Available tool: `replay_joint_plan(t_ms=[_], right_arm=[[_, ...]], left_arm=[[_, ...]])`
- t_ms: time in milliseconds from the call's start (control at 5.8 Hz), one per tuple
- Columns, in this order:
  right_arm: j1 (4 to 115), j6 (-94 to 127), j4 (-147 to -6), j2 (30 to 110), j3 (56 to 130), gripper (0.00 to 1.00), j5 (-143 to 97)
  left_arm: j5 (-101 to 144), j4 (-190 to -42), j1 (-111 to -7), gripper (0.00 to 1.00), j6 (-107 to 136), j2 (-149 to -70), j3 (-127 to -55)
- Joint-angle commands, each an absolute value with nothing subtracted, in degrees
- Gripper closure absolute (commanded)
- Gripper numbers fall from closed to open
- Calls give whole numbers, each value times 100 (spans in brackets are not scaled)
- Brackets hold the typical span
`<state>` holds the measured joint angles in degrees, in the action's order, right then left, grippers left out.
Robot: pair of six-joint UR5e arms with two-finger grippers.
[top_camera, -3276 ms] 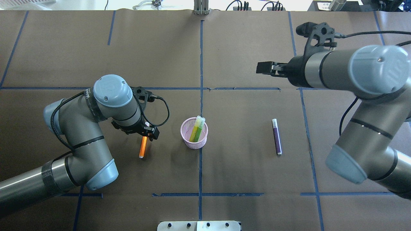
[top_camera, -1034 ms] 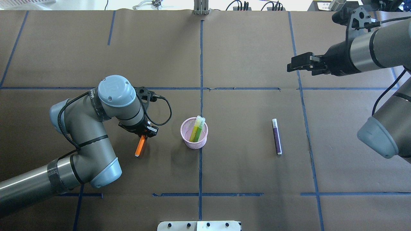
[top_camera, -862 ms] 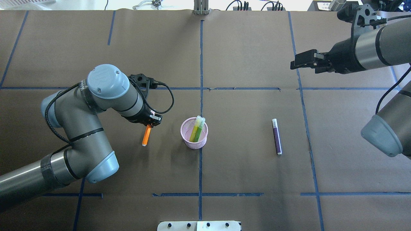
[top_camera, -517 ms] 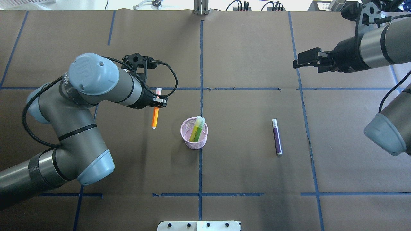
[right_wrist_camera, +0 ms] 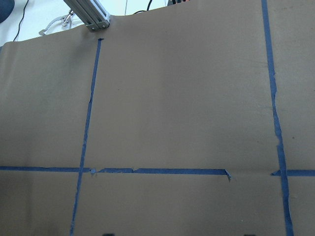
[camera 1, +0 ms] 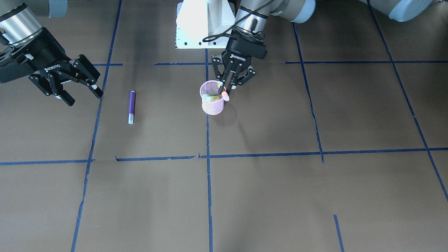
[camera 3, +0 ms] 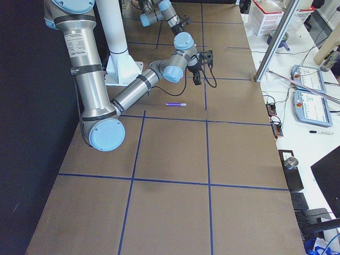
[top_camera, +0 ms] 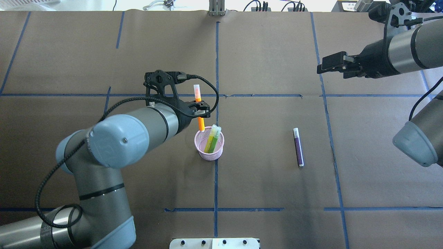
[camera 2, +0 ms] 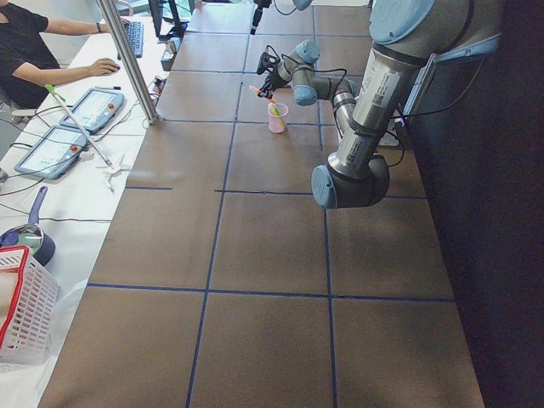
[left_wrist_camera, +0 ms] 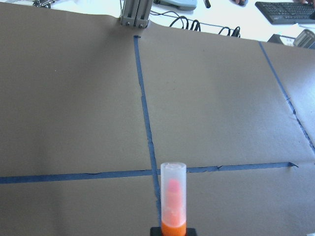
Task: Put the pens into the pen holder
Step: 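Lift the orange highlighter with the left gripper over the cup, then drop the orange highlighter into the cup and raise the left gripper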
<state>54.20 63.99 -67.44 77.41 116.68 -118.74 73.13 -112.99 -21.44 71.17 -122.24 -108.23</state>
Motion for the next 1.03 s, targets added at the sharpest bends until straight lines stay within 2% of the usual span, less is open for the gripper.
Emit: replay_joint_plan(t_ms=[0, 172, 517, 690, 862], right_arm=[[5414, 6398, -6759, 7734, 11646, 9, -11874], [5423, 6398, -6759, 7734, 11646, 9, -11874], [5423, 6398, -6942, 7682, 11654, 9, -11883], [5423, 6398, -6961, 7682, 11654, 9, -11883], [5423, 6398, -6961, 7682, 11654, 9, -11883]], left_arm=[[6803, -11714, -1794, 95, 7163, -12191, -10513], [6803, -11725, -1784, 93, 7146, -12156, -10512], [6803, -11742, -1775, 79, 7137, -12147, -10520], [6803, -11768, -1775, 55, 7145, -12155, -10538], [6811, -11769, -1775, 42, 7137, -12147, -10538]])
